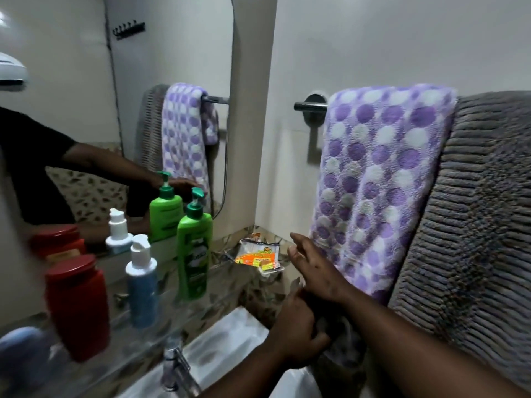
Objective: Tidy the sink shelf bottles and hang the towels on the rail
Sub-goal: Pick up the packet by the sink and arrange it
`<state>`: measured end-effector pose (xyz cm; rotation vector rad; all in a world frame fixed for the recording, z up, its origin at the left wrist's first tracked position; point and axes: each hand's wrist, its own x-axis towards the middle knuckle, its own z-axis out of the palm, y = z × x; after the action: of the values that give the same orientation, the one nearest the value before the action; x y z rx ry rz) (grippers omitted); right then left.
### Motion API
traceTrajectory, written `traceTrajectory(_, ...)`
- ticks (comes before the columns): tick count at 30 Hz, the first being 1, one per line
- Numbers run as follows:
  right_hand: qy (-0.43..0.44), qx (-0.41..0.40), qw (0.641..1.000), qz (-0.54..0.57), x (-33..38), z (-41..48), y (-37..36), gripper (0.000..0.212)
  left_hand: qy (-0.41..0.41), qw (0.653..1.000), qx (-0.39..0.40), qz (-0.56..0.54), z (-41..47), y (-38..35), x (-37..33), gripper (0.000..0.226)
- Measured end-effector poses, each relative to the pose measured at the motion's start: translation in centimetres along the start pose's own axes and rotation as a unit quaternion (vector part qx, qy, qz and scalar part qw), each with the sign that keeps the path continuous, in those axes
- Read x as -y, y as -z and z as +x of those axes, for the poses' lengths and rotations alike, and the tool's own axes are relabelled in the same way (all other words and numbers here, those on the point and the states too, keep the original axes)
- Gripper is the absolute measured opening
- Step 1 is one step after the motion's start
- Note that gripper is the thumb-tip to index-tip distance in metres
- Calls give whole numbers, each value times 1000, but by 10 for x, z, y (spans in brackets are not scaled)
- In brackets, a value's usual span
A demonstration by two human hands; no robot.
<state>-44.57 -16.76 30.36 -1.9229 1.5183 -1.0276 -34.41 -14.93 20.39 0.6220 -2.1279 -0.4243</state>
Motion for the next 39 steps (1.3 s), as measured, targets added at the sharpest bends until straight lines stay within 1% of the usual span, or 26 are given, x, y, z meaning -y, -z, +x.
traceTrajectory(2, -46, -31, 996, 76, -6, 9, -8, 54, 44, 997, -62, 6, -6, 4, 5, 37)
traceTrajectory(3, -66, -45, 990, 116, -8, 13, -11, 48, 82, 992, -92, -29, -9, 6, 7, 32)
traceTrajectory(4, -84, -55, 981, 164, -11, 18, -13, 42, 139, 979, -127, -80, -9, 10, 7, 29)
traceTrajectory(5, -104, -63, 969, 215, -13, 22, -15, 36, 190, 958, -168, -132, -8, 14, 9, 26)
traceTrajectory(6, -121, -68, 956, 260, -16, 24, -16, 35, 238, 930, -212, -183, -5, 18, 10, 23)
traceTrajectory(8, -140, -73, 931, 330, -22, 25, -18, 45, 316, 862, -292, -270, 3, 27, 15, 20)
traceTrajectory(10, -151, -70, 916, 366, -29, 27, -18, 53, 362, 804, -366, -299, 13, 38, 17, 16)
traceTrajectory(12, -166, -71, 904, 387, -36, 30, -18, 51, 392, 759, -423, -303, 20, 46, 24, 13)
traceTrajectory(15, -187, -70, 890, 409, -41, 38, -21, 32, 436, 725, -464, -265, 30, 54, 35, 14)
traceTrajectory(16, -197, -67, 886, 414, -41, 39, -22, 33, 452, 716, -467, -255, 32, 57, 37, 19)
traceTrajectory(19, -231, -51, 874, 424, -50, 48, -26, 62, 492, 693, -464, -250, 43, 63, 44, 30)
traceTrajectory(22, -269, -35, 857, 438, -53, 54, -30, 71, 497, 661, -469, -310, 54, 68, 52, 33)
traceTrajectory(24, -287, -25, 848, 445, -56, 59, -31, 73, 502, 649, -460, -340, 60, 71, 55, 36)
traceTrajectory(27, -307, -10, 832, 461, -58, 67, -33, 74, 513, 632, -447, -371, 68, 74, 57, 29)
traceTrajectory(29, -319, 3, 828, 461, -60, 70, -35, 71, 520, 629, -436, -380, 71, 74, 59, 35)
traceTrajectory(30, -324, 6, 828, 459, -61, 71, -36, 69, 525, 632, -427, -378, 72, 74, 61, 37)
traceTrajectory(32, -328, 7, 831, 448, -61, 73, -40, 61, 536, 634, -411, -377, 74, 72, 62, 33)
traceTrajectory(35, -328, 7, 851, 411, -60, 76, -46, 47, 559, 640, -402, -341, 77, 68, 63, 23)
traceTrajectory(37, -331, -5, 861, 386, -57, 77, -50, 34, 574, 654, -392, -299, 77, 66, 63, 15)
traceTrajectory(39, -329, -17, 869, 370, -54, 76, -54, 26, 580, 672, -380, -260, 74, 64, 64, 18)
